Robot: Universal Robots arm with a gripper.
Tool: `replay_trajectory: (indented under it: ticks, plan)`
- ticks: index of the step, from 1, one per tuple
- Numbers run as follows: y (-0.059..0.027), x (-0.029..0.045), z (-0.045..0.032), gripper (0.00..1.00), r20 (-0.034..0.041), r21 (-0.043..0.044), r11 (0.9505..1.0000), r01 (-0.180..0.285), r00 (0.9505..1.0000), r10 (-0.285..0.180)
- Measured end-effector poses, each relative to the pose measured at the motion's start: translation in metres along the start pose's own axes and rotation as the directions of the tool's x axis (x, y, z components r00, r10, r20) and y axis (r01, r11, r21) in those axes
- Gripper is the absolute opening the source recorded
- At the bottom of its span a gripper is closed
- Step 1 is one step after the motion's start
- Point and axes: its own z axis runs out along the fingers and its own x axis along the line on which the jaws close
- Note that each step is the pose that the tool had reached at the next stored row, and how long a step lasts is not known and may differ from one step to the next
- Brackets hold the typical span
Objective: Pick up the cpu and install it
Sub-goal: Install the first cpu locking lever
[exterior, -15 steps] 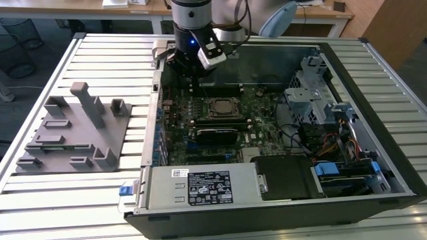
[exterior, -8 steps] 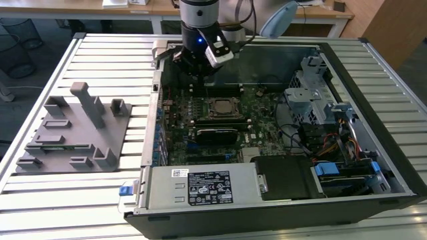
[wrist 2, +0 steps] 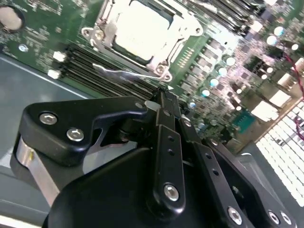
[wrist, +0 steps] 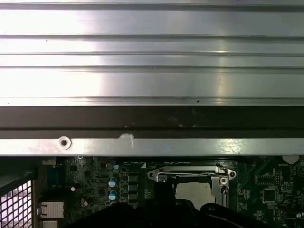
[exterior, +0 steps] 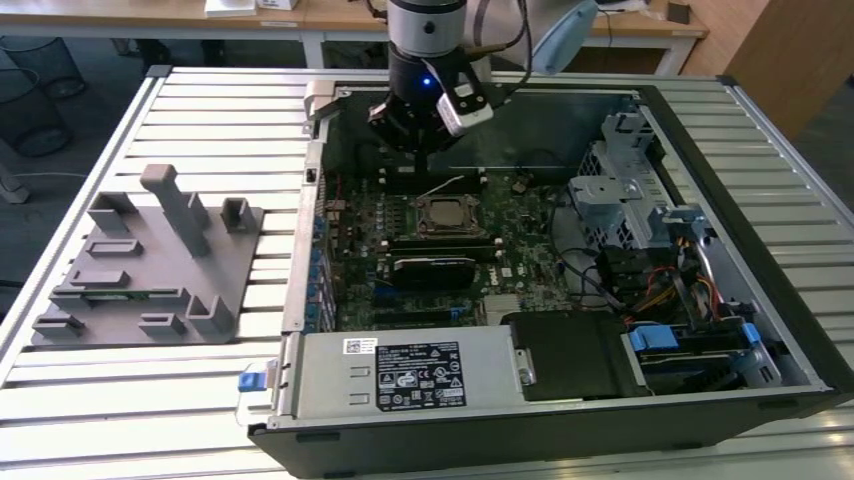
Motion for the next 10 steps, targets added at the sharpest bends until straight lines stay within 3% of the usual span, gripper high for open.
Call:
replay_trajectory:
  ticks: [2, 3, 5, 10]
  plan:
    - [-0.0001, -0.0016, 0.0002, 0.11, -0.0001, -0.0057, 1.0, 0.0, 1.0, 0.0]
    - [-0.0002, -0.0018, 0.0005, 0.11, -0.0002, -0.0147, 0.9999, 0.0, 1.0, 0.0]
    - [-0.001, -0.0021, 0.0012, 0.11, -0.0005, -0.0425, 0.9991, 0.0, 1.0, 0.0]
    - [-0.0012, -0.003, 0.0045, 0.11, -0.0006, -0.0426, 0.9991, 0.007, 1.0, -0.007]
